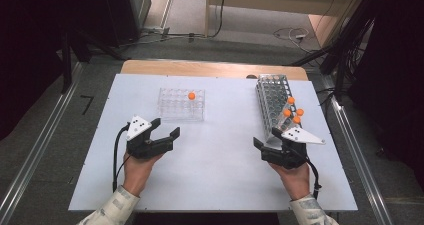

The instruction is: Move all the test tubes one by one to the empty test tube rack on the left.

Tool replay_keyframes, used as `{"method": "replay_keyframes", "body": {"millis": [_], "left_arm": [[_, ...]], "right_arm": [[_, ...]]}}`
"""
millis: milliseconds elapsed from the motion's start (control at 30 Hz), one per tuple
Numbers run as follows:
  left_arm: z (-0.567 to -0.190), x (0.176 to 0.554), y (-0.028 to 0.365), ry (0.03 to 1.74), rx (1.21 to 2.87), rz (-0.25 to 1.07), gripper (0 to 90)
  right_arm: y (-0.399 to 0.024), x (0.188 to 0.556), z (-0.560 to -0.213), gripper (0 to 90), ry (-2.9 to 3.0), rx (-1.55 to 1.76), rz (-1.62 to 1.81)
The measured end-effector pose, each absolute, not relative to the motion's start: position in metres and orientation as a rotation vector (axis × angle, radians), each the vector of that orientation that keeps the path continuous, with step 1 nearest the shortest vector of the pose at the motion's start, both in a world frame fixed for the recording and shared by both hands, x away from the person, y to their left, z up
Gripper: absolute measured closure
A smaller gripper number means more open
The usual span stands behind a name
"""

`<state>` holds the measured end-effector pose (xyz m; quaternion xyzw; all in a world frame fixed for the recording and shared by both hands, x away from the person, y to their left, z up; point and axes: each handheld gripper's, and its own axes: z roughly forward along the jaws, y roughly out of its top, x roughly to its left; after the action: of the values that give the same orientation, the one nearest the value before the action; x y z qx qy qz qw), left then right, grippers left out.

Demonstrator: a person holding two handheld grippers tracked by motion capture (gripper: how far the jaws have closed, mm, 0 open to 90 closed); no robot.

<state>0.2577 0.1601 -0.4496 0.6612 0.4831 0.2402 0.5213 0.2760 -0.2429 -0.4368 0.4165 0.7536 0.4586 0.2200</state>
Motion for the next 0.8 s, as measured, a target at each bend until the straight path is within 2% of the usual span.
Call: {"method": "replay_keyframes", "body": {"millis": [533,800], "left_arm": [[-0.452,0.257,0.159,1.162,1.591,0.587,19.9],[-0.452,0.258,0.158,1.162,1.597,0.589,19.9]], "right_arm": [[-0.29,0.272,-0.436,24.0,1.927,1.283,1.173],[-0.303,0.285,-0.442,36.2,1.846,1.359,1.119]]}}
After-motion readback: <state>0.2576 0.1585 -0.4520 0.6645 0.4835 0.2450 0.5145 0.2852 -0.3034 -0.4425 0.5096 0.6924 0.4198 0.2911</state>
